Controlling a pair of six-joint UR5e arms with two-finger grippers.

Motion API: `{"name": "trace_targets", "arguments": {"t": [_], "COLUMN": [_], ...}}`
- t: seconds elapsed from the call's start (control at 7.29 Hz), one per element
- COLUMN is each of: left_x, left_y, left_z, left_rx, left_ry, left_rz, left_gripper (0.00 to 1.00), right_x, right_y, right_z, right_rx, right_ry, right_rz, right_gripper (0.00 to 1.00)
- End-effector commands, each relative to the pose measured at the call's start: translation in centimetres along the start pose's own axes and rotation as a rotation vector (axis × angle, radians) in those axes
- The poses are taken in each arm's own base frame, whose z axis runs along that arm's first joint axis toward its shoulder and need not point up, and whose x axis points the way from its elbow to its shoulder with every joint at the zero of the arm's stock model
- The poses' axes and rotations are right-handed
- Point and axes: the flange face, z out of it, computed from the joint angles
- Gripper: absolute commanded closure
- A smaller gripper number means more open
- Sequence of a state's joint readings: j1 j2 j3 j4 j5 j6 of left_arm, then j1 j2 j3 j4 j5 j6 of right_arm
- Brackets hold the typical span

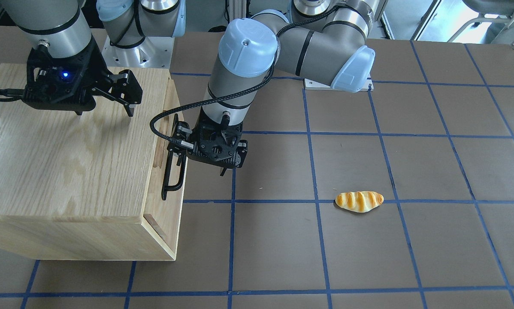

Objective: Open upper drawer
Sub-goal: 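Pull the handle with the left gripper, sliding the drawer outward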

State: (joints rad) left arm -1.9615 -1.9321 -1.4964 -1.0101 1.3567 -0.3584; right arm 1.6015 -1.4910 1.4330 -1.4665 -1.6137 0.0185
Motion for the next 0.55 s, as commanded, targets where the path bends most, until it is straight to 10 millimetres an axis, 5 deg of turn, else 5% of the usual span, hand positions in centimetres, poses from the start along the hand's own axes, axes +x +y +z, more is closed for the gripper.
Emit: {"name": "trace_targets", "arguments": {"t": [0.0, 0.41], "left_x": [-0.41, -1.11], "left_y": [-0.18, -0.47], "left_z": [-0.72, -1.08], "left_rx": [0.020, 0.038], "left_ry": [-0.029, -0.070], "left_rz": [-0.001, -0.007], "left_gripper": [0.00, 0.00], "right_x": [0.00, 0.00], "right_y": [0.00, 0.00], "right_z": [-0.01, -0.01], "right_rx": [0.000, 0.000], "right_ry": [0.000, 0.000], "right_rz": [0.000, 0.000], "right_gripper": [0.00, 0.00]}}
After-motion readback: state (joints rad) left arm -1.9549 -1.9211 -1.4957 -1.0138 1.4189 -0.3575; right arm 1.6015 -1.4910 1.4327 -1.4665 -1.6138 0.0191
